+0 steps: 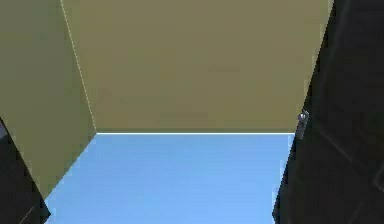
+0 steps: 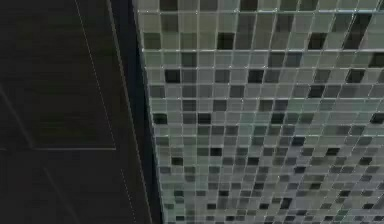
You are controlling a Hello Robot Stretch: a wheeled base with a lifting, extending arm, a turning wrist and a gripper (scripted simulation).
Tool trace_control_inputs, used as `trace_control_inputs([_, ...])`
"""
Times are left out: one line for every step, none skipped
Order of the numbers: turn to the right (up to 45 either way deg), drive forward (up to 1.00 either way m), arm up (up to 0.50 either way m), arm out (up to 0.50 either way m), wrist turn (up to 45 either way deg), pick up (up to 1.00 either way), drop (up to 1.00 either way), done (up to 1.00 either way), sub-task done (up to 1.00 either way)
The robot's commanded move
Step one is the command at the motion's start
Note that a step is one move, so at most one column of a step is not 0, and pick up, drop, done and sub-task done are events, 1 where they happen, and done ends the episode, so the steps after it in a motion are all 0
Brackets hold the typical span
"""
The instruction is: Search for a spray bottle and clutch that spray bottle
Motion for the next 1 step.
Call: trace_control_inputs([-45.0, 0.0, 0.0, 0.0, 0.0, 0.0, 0.0, 0.0, 0.0])
